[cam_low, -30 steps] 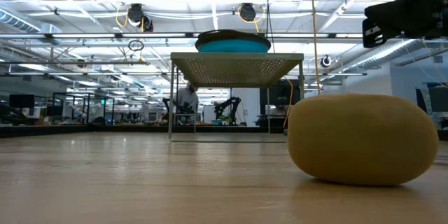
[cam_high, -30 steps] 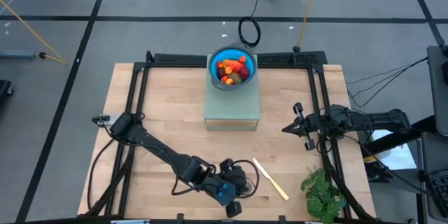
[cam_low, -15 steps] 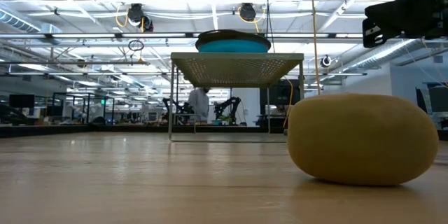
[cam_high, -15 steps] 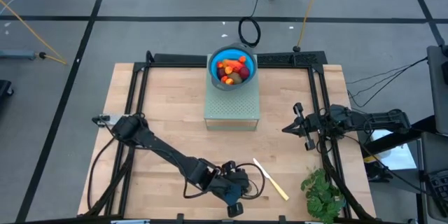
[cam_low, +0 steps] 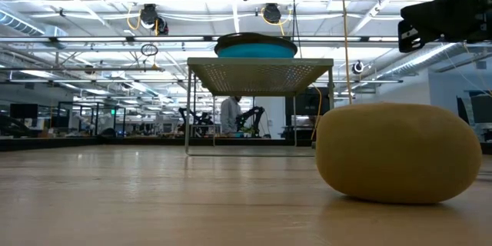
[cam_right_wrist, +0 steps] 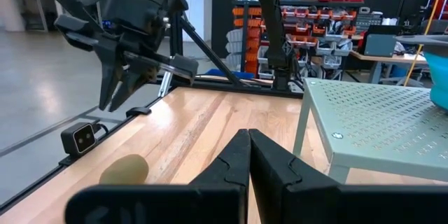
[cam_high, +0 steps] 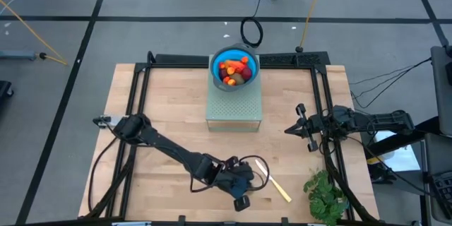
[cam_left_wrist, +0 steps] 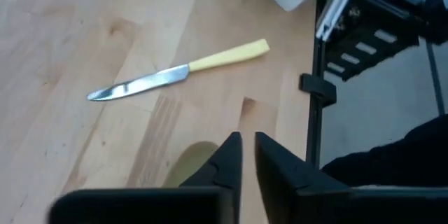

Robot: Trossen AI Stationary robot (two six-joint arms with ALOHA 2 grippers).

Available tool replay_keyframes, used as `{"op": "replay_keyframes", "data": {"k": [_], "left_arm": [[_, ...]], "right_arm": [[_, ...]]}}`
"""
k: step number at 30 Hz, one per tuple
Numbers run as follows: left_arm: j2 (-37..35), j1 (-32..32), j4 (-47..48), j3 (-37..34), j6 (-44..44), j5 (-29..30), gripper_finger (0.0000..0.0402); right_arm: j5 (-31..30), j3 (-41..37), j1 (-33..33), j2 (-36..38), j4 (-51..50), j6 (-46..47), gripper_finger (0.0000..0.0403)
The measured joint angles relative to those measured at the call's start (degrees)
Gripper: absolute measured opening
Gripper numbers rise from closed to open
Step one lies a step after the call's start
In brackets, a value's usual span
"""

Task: Pick & Place Fruit
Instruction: Put the kiwi into the blue strainer bowl on the shelf

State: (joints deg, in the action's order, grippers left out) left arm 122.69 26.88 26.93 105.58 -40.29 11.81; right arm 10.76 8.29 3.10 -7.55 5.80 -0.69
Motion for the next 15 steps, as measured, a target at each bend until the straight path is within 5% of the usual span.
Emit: {"op": "replay_keyframes", "data": {"k": [15], "left_arm": [[-0.02, -0.62, 0.37, 0.0, -3.05, 0.23, 0.0263]], "right_arm": [[0.0, 0.0, 0.01, 0.0, -0.02, -0.09, 0.0]]}}
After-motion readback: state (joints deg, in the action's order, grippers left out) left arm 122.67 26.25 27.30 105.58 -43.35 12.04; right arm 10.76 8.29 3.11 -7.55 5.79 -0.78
